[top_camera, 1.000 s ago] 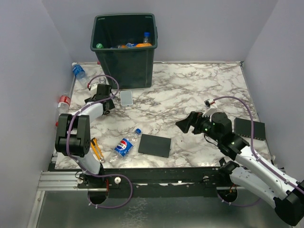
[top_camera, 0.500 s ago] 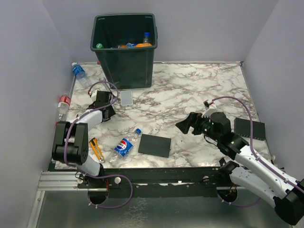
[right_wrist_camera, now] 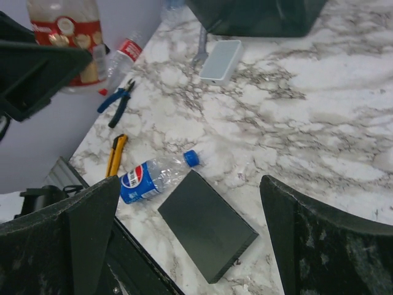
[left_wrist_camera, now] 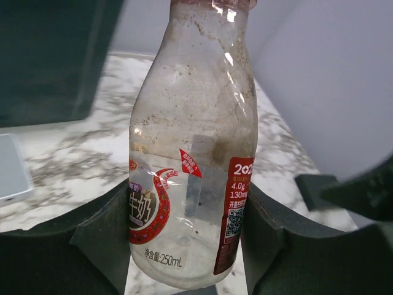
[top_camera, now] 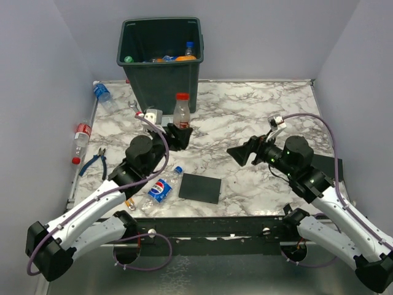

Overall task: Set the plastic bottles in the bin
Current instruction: Pick up the plastic bottle at the center of the board.

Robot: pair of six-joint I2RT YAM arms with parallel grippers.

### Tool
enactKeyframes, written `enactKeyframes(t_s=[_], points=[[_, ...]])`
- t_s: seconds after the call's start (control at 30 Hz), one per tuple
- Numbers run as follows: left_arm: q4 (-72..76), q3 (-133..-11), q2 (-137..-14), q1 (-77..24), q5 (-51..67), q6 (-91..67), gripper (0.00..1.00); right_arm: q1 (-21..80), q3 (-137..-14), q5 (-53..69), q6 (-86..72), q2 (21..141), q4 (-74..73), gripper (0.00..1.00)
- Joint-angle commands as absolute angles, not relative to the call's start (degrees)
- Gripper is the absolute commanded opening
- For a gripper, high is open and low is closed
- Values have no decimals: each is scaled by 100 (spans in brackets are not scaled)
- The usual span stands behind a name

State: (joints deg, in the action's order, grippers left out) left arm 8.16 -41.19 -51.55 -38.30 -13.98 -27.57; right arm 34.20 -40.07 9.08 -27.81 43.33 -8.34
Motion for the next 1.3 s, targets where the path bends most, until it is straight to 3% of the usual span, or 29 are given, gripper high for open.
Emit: enactKeyframes(t_s=[0.0,0.17,0.37,0.83,1.03,1.17,1.27], points=[[2086,-3815,-5107,-4446,-175,-2233,18,3445,-4275,1766,-2587,4283,-334,98],[3091,-3659,-5457,-4918,858,-2126,18,3445,-4209,1998,-2996,4222,735,97],[3824,-3628,-5878,-5187,1049,-2268,16,3445,-3971,2017,-3444,4229,2003,95],[4003,-3820,-6200,-5545,994,-2247,14,3538,-4102,2501,-3909,5106,2349,90],[4025,-3905,-6236,-5700,935,-2185,14,3551,-3880,2385,-4084,5184,2518,75],[4034,-3966,-6273,-5778,848,-2136,14,3597,-3771,2460,-4170,5283,2620,75],[4042,-3974,-6288,-5802,692,-2116,14,3620,-3675,2511,-4178,5252,2662,83]])
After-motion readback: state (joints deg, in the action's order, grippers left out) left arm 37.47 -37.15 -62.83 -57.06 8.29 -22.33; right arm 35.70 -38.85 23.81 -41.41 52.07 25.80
